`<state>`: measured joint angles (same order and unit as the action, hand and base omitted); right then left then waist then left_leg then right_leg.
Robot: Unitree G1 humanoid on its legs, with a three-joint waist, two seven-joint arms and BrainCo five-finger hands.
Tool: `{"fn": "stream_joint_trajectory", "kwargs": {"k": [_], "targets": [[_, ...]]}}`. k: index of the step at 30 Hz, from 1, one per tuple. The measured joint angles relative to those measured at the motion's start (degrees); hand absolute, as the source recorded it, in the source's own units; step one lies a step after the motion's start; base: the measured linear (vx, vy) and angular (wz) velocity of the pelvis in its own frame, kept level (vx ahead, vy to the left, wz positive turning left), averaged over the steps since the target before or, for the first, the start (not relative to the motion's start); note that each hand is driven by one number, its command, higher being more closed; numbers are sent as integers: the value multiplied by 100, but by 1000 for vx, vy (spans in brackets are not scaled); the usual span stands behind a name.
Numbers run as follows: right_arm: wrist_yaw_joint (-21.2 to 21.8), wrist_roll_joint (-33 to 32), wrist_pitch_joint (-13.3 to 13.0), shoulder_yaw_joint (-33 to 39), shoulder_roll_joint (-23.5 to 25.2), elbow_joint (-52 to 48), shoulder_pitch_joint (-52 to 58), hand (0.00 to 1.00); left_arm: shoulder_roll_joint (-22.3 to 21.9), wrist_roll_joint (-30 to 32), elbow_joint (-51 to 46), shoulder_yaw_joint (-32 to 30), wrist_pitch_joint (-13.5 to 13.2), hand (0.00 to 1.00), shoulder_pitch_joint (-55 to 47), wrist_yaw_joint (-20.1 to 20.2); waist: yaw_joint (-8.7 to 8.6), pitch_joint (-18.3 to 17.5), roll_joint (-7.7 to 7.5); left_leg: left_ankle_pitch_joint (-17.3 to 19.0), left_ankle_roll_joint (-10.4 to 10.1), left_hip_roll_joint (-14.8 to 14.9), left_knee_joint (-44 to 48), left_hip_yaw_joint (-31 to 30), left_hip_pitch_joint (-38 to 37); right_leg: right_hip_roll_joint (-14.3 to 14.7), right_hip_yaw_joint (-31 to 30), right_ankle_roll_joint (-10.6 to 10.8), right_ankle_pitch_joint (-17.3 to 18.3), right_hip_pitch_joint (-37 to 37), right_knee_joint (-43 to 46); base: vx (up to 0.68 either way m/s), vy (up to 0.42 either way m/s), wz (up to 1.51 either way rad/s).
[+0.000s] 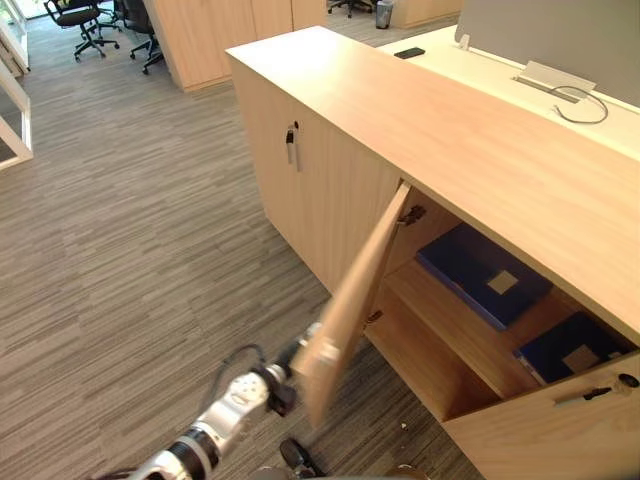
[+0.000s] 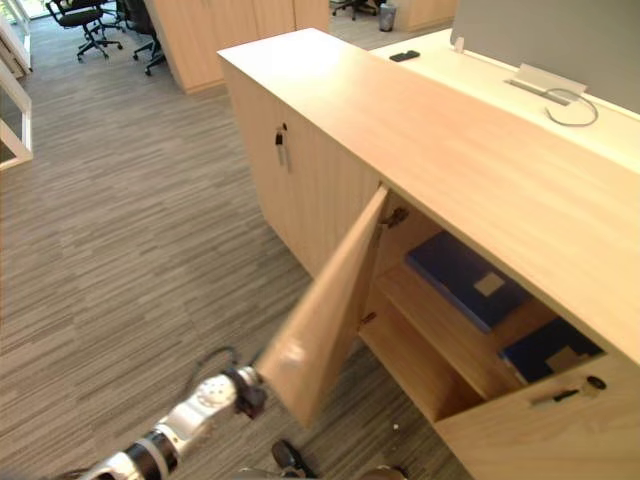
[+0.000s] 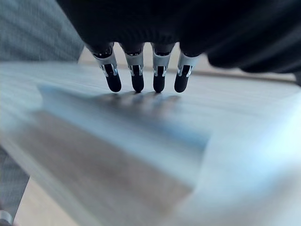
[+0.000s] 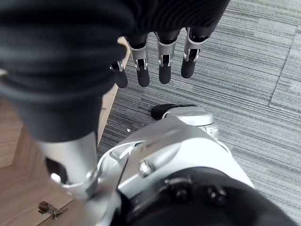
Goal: Walk over to the cabinet, pick up the folder, carry it to the office cabinet, place the folder inside the office cabinet, then close the office cabinet door
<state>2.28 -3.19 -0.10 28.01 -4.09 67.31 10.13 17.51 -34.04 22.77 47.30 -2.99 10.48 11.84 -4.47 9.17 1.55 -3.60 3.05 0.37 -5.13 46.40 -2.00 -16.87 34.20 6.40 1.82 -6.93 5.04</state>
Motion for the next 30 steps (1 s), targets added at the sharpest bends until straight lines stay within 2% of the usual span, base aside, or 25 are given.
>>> {"fn": "stream_joint_trajectory", "kwargs": {"k": [3, 5, 6, 7, 8, 9, 10, 12, 14, 17, 18, 20, 22, 23, 24, 26, 28, 30], "targets": [[60, 19, 1, 17, -1, 82, -107, 0, -280, -443, -328, 685, 233, 0, 0, 653, -147, -6, 15, 19, -4, 17, -1, 74, 21, -15, -15, 1, 1, 80, 13, -34, -11, -20], [96, 36, 0, 119, 5, 105, -160, 0, -527, -651, -335, 838, 362, 0, 18, 867, -227, -27, 45, 47, -8, 48, 0, 140, 108, -10, -34, 1, 1, 201, 40, -38, -22, -19], [119, 89, 0, 197, 12, 124, -163, 0, -636, -746, -338, 939, 451, 0, 81, 983, -246, -27, 71, 84, -87, 76, 0, 198, 154, 18, -38, 1, 1, 243, 23, -35, -37, -13], [121, 98, 0, 204, 9, 134, -163, 0, -652, -762, -341, 965, 464, 0, 94, 999, -253, -31, 75, 110, -125, 80, -1, 222, 164, 23, -40, -1, 2, 265, 6, -38, -26, -8], [120, 124, -10, 202, 41, 217, -161, 0, -663, -860, -351, 1056, 511, 0, 133, 1048, -291, -67, -65, 236, -142, 46, 126, 397, 180, -111, -133, -22, -19, 343, -114, -3, -2, -35], [124, 162, -14, 194, 1, 263, -150, 0, -657, -897, -350, 1092, 524, 0, 113, 1082, -196, -105, -46, 323, 166, 293, 894, 235, 155, -188, -244, -20, -84, 383, -42, 48, -35, -55], [123, 193, -18, 192, -55, 261, -132, 0, -672, -926, -344, 1122, 532, 0, 89, 1101, -201, -115, 9, 535, -12, 336, 863, 28, 98, -119, -296, -8, -90, 373, -13, 99, -87, -71], [122, 211, -25, 165, -47, 226, -99, 0, -636, -940, -322, 1149, 554, 0, 79, 1121, -385, -223, 54, 495, -47, 277, 710, 150, -20, -90, -471, -6, -181, 351, -108, 76, -79, -39], [128, 209, -23, 194, -4, 224, -41, 0, -682, -925, -320, 1130, 535, 0, 79, 1118, -463, -231, 97, 492, -58, 288, 671, 160, -17, -47, -487, -6, -224, 368, -167, 31, -34, -5], [121, 207, -3, 143, 5, 205, 11, 0, -748, -846, -302, 943, 432, 0, -105, 1098, -482, -204, 81, 409, -183, 370, 587, 332, -113, 111, -633, -10, -225, 348, -253, 37, -90, -22], [111, 202, -6, 95, 2, 189, 30, 0, -794, -714, -191, 753, 325, 0, -255, 1058, -487, -213, 80, 379, -230, 441, 582, 431, -165, 186, -652, -12, -226, 298, -331, 22, -172, -42], [93, 159, -13, -36, -13, 156, 43, 0, -939, -392, 245, 354, 119, 0, -372, 931, -477, -205, 51, 483, -259, 674, 858, 553, -174, 330, -766, -12, -225, 243, -431, 25, -184, -43], [68, -40, -49, -101, -48, 197, 41, 0, -1117, 85, 931, -297, -180, 0, -400, 647, -431, -218, 107, 953, -340, 1457, 2047, 733, 127, 602, -903, -13, -224, 383, -440, 86, -216, -56], [58, -74, -58, -121, -68, 221, 44, 0, -1128, 225, 1083, -421, -230, 0, -402, 561, -414, -217, 133, 1050, -364, 1663, 2298, 773, 154, 701, -956, -17, -226, 385, -447, 141, -215, -60], [26, -145, -58, -208, -99, 240, 79, 0, -1114, 488, 1380, -603, -302, 0, -417, 406, -401, -227, 153, 1165, -437, 1999, 2659, 826, 122, 859, -1065, -48, -244, 350, -453, 116, -151, -48], [-41, -242, -63, -308, -140, 269, 115, 0, -1110, 770, 1700, -925, -383, 0, -536, 207, -413, -226, 172, 1154, -496, 2311, 3009, 861, -27, 1053, -1259, -149, -288, 309, -455, 120, -177, -52], [-75, -242, -64, -290, -170, 323, 94, 0, -1223, 947, 2153, -1503, -436, 0, -663, 69, -407, -230, 207, 1046, -442, 2535, 3363, 543, -17, 1188, -1507, -251, -314, 283, -453, 121, -164, -63], [-73, -242, -113, -221, -169, 259, 67, 0, -1255, 985, 2566, -2423, -458, 0, -892, -181, -380, -175, 311, 908, -421, 2760, 3771, -57, -9, 1381, -1932, -403, -295, 243, -475, 139, -122, -86]]}}
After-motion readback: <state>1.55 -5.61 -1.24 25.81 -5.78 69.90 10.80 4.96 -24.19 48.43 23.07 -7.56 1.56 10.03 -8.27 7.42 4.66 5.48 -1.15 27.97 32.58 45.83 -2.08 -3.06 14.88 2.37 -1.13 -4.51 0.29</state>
